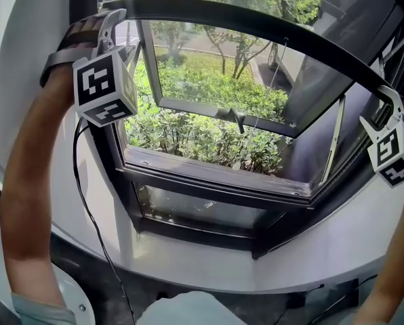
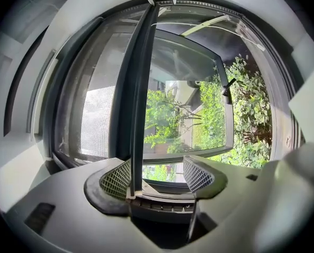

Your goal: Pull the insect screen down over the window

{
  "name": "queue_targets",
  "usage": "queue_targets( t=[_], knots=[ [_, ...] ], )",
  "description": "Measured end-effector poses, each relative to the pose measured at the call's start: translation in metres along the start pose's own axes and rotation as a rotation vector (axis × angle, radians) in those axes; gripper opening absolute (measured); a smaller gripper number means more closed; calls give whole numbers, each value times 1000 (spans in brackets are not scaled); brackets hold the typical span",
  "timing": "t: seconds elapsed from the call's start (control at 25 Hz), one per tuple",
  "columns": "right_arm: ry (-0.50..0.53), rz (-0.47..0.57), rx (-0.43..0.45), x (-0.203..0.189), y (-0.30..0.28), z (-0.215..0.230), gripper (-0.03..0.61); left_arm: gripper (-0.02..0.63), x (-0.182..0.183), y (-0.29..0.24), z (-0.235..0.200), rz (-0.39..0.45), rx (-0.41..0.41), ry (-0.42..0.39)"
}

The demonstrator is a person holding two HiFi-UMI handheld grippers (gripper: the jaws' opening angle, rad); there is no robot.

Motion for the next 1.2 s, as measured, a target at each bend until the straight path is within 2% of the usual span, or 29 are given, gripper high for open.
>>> queue_targets(
  t=[0.16,0.56,0.84,1.2],
  knots=[
    [-3,-3,-1,0,-1,-8,293,322,3,6,9,12,-5,19],
    [-4,11,42,1,-5,-38,290,321,0,10,40,15,-13,0],
    [6,18,76,-1,-7,-68,290,322,-1,18,70,12,-85,-15],
    [0,32,90,-2,-9,-89,290,322,0,20,91,6,-79,-9]
  ],
)
Point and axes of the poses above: the fingertips, and each gripper's own axes: y backward along the fingers, z to its right, x out of its top, the point moved 6 cm from there along y, backward along the fingers, and after that the axes turned 3 degrees about -y, right-handed, at the moved point
